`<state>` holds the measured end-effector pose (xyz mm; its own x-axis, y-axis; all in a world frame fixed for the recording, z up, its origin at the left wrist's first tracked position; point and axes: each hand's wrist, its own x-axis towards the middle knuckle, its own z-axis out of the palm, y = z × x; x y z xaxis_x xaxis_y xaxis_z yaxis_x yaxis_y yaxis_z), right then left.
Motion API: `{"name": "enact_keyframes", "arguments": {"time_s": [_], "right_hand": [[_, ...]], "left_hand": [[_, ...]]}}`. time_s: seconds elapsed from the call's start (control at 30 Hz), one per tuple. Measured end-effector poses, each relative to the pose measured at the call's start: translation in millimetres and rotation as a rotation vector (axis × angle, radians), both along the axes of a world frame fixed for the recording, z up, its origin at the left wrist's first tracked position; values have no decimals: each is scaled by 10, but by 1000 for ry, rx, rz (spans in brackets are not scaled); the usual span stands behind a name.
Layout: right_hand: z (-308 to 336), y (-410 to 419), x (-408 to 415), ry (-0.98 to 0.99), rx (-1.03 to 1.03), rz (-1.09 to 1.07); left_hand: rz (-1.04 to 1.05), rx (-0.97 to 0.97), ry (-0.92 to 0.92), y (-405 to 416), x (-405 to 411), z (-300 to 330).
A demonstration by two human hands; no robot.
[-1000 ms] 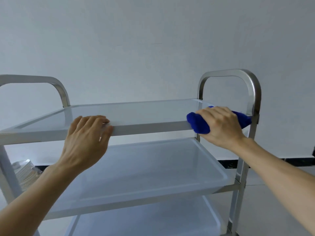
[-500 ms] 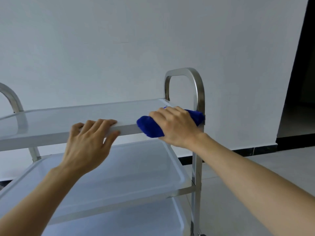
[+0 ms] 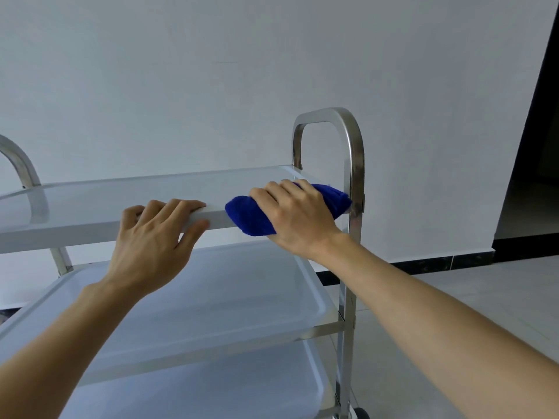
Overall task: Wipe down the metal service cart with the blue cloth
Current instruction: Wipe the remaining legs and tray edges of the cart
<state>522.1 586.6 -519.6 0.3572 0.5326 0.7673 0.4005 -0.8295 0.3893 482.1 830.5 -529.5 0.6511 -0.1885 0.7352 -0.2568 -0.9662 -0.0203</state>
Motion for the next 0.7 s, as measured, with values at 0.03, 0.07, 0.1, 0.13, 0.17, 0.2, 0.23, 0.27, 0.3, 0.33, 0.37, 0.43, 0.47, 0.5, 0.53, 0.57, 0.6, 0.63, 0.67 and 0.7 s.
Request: {"name": "enact_keyframes", "arguments": {"time_s": [0.03, 0.07, 0.1, 0.13, 0.17, 0.2, 0.23, 0.27, 0.3, 0.33, 0.37, 0.43, 0.47, 0.5, 0.53, 0.57, 0.6, 0.63, 0.67, 0.7], "right_hand": [[-3, -96, 3, -18, -22, -3], [-13, -220, 6, -45, -28, -18], [-24, -354, 5, -74, -21, -40], [-31, -481, -3, -93, -20, -64], [-29, -587, -16, -99, -35, -83], [-16, -663, -32, -89, -59, -82], [2, -715, -56, -77, -78, -64], [19, -746, -88, -69, -82, -39], [30, -772, -127, -62, -71, -13], [27, -797, -176, -52, -40, 13], [22, -828, -226, -33, 14, 41], [42, -887, -304, 28, 194, 90], [82, -909, -329, 54, 320, 107], [135, -930, -342, 55, 468, 130], [191, -961, -335, 46, 634, 172], [234, -997, -321, 31, 805, 218], [255, -1017, -315, 9, 960, 242], [242, -1022, -313, -3, 1077, 249], [198, -1015, -304, 26, 1152, 273], [129, -994, -286, 99, 1184, 319]], "left_hand": [[0, 4, 1, 1, -6, 0], [1, 7, 1, -4, -9, 0], [4, 9, 2, -7, -9, 2], [7, 9, 6, -14, -3, 6], [10, 7, 10, -25, 0, 10], [13, 5, 11, -41, 0, 11], [14, 2, 12, -59, -1, 15], [13, -3, 15, -71, -3, 21], [10, -9, 23, -77, -8, 26], [5, -10, 32, -78, -10, 32], [1, -7, 42, -75, -14, 35], [-1, 0, 58, -66, -22, 42], [0, -1, 63, -64, -25, 42], [1, -6, 65, -64, -28, 40], [0, -10, 64, -66, -31, 36], [0, -12, 60, -71, -34, 32], [0, -14, 55, -75, -35, 26], [1, -17, 48, -78, -34, 18], [2, -24, 42, -81, -33, 12], [1, -32, 36, -86, -35, 8]]}}
